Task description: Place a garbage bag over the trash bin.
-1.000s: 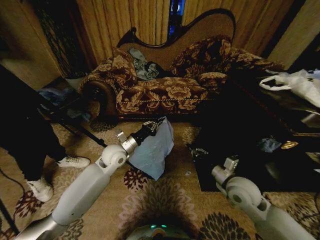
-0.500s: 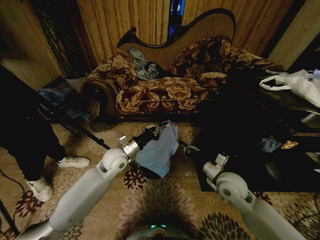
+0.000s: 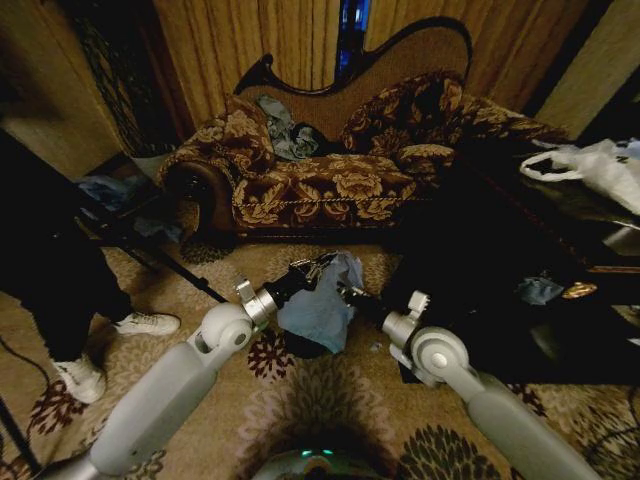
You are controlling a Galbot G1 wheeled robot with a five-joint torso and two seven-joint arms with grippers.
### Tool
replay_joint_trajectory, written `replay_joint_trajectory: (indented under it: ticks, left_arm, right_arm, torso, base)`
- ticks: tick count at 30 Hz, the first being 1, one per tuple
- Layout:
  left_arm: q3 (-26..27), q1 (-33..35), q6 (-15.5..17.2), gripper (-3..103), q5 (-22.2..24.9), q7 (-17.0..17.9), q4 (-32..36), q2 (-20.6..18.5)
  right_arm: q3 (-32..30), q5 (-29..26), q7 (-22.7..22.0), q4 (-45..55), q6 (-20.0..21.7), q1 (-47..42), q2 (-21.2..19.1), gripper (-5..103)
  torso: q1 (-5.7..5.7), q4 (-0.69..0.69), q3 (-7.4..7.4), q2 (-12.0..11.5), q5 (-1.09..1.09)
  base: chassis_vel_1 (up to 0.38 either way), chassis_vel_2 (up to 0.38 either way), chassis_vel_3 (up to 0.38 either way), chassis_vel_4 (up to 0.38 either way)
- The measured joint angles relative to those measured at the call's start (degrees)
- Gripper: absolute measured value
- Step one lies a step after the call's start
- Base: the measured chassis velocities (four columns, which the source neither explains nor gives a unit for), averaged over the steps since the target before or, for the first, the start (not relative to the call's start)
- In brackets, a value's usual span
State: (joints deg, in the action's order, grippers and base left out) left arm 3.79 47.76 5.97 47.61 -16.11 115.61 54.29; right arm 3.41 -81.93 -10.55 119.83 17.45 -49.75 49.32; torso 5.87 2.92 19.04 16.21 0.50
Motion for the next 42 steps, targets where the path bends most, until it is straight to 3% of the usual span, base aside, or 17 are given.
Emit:
replay_joint_trajectory:
  ticks: [5, 7, 9, 20, 28, 42]
  left_arm:
    - [-0.8, -1.5, 0.0, 0, 0.1, 0.0, -0.7, 0.9]
    - [-1.0, -2.0, 0.0, 0, 0.4, 0.2, -0.5, 1.3]
    - [-0.8, -1.4, 0.0, 0, 0.5, 0.3, 0.2, 1.0]
    - [2.7, 2.1, -0.3, 0, 1.4, -0.3, 2.6, -0.6]
    - [5.3, 3.5, -1.2, 0, 2.1, -2.7, 2.3, -1.8]
    - [4.3, 2.8, -1.7, 0, 2.7, -2.5, 3.7, 0.1]
  right_arm:
    - [3.5, 0.9, -2.5, -3.4, -0.5, 3.4, 3.0, 0]
    - [4.9, 2.7, -5.0, -8.8, -2.9, 7.4, 7.8, 0]
    - [4.9, 2.8, -5.5, -11.1, -3.2, 9.1, 9.8, 0]
    - [5.5, 0.2, -7.2, -11.6, -4.2, 9.1, 14.0, 0]
    - [5.1, -2.2, -8.9, -9.8, -6.5, 7.0, 17.6, 0]
    - [7.1, 0.8, -12.8, -13.7, -8.4, 6.0, 23.2, 0]
  torso:
    - [0.00, 0.00, 0.00, 0.0, -0.01]
    - [0.00, -0.01, 0.01, 0.0, -0.01]
    - [0.01, -0.01, 0.00, 0.0, -0.01]
    - [0.01, -0.01, 0.00, 0.0, 0.00]
    - [0.00, -0.01, 0.00, 0.0, 0.00]
    - [0.00, -0.01, 0.00, 0.0, 0.00]
  base:
    - [0.000, 0.000, 0.000, 0.000]
    - [0.000, 0.000, 0.000, 0.000]
    - [0.000, 0.000, 0.000, 0.000]
    - [0.000, 0.000, 0.000, 0.000]
    - [0.000, 0.000, 0.000, 0.000]
    - [0.000, 0.000, 0.000, 0.000]
